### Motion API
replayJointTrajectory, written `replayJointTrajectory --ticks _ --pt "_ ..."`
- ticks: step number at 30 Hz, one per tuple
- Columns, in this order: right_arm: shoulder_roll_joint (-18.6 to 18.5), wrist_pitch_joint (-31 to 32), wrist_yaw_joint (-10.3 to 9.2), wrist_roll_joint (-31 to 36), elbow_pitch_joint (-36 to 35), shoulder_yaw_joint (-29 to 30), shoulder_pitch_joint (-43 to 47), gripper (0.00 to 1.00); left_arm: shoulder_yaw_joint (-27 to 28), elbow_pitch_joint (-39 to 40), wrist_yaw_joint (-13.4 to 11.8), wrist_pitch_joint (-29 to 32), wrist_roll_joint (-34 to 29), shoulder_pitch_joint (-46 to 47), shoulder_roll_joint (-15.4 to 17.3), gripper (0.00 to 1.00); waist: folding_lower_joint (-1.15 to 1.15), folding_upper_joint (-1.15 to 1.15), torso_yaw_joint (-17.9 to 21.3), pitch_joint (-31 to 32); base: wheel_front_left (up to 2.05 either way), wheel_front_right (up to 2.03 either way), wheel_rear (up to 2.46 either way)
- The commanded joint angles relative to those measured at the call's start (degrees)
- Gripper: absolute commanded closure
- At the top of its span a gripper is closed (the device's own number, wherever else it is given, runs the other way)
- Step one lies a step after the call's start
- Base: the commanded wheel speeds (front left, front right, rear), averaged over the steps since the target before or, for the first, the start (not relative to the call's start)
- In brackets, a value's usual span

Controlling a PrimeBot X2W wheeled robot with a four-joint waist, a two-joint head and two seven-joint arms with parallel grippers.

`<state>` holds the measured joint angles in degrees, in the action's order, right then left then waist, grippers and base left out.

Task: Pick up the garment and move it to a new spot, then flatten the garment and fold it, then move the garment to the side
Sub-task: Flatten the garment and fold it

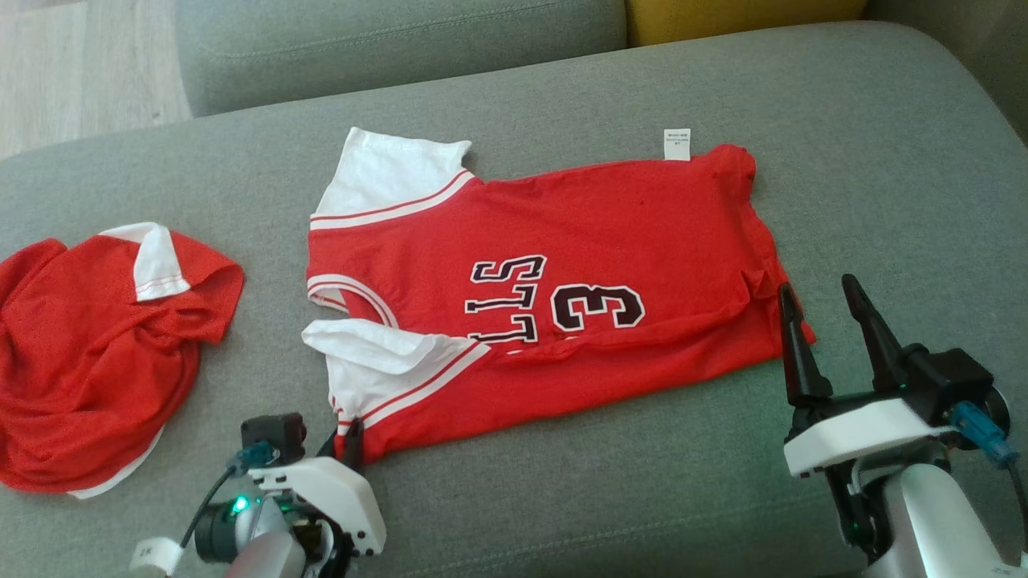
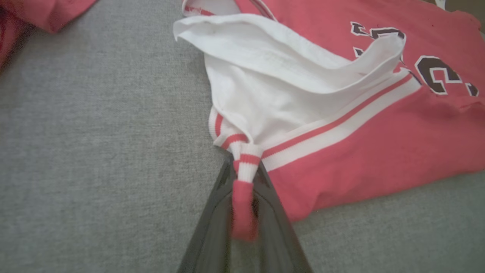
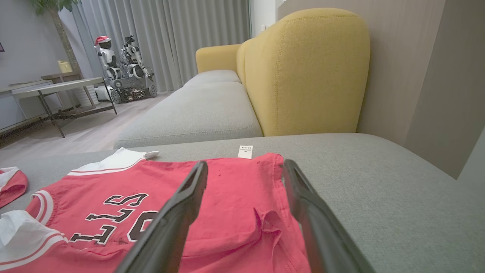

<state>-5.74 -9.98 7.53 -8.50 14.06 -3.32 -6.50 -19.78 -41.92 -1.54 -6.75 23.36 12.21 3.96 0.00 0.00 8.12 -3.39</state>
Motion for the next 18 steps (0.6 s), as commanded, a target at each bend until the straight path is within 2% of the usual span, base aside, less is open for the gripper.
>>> replayJointTrajectory --ticks 1,13,18 --pt "0.3 0.2 -0.04 0.5 -1.8 -1.0 -2.6 0.0 1.5 0.0 -0.6 -0.5 0.5 1.9 0.4 1.0 0.0 0.0 -0.1 0.1 0.0 0.0 0.0" --pt "0.6 0.3 -0.04 0.5 -0.8 -0.3 -2.6 0.0 1.9 1.2 -2.6 -4.5 -0.2 3.2 1.6 1.0 0.0 0.0 -0.5 0.8 0.0 0.0 0.0" --pt "0.9 2.3 -0.04 0.4 1.3 1.6 -2.3 0.0 1.7 2.8 -3.4 -5.6 -0.8 3.0 2.1 1.0 0.0 0.0 -0.9 1.1 0.0 0.0 0.0"
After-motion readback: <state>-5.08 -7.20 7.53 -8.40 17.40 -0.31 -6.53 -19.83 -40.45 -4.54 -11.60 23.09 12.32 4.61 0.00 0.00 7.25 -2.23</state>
